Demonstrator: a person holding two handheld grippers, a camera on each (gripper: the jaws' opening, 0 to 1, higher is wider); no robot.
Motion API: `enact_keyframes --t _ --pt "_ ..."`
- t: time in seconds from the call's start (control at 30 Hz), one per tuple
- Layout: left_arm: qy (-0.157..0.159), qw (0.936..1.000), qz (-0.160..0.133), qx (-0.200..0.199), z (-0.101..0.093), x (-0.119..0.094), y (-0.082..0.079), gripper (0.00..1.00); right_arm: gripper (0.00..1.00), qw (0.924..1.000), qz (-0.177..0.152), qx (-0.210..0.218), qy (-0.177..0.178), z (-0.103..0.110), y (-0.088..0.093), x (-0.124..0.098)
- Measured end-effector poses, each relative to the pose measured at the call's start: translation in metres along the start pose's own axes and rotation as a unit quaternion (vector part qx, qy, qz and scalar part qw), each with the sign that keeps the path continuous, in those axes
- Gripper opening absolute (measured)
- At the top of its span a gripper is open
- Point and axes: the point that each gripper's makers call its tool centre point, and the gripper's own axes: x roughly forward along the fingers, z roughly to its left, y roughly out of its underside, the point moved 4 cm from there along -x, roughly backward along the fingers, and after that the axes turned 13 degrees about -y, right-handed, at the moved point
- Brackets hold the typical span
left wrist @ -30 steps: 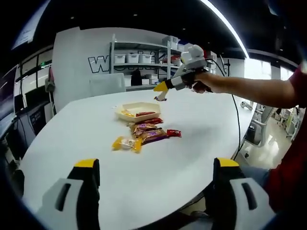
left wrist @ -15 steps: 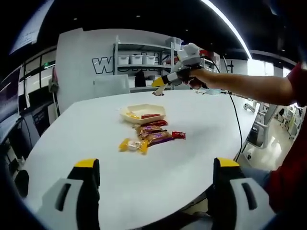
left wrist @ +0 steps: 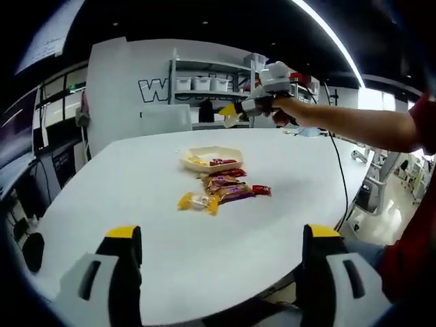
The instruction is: Place the target food into the container with the food tongs after gripping and lifting it, then release it inside without dropping or visibly crushing the food.
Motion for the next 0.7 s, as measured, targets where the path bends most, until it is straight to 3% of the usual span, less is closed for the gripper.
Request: enact_keyframes --t 0.7 --pt "0.005 1.0000 -0.002 0.004 -0.005 -0.002 -0.002 0.96 0.22 1.0000 0.005 -0.004 -0.003 0.011 0.002 -0.015"
